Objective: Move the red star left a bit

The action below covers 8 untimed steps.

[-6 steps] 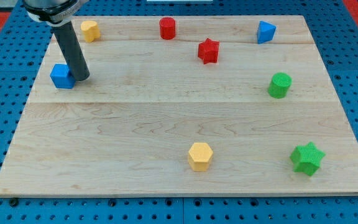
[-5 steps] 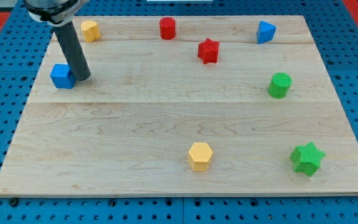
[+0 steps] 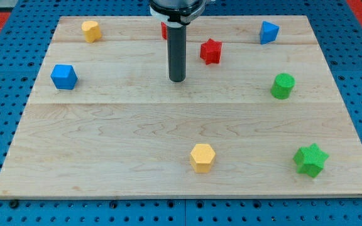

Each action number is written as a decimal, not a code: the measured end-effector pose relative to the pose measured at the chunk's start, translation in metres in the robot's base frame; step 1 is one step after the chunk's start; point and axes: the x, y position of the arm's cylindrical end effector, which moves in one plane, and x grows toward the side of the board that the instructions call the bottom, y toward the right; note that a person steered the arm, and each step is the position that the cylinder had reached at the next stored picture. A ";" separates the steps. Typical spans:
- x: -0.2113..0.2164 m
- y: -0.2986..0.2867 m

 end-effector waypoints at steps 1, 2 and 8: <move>0.000 -0.003; 0.000 -0.003; -0.069 0.089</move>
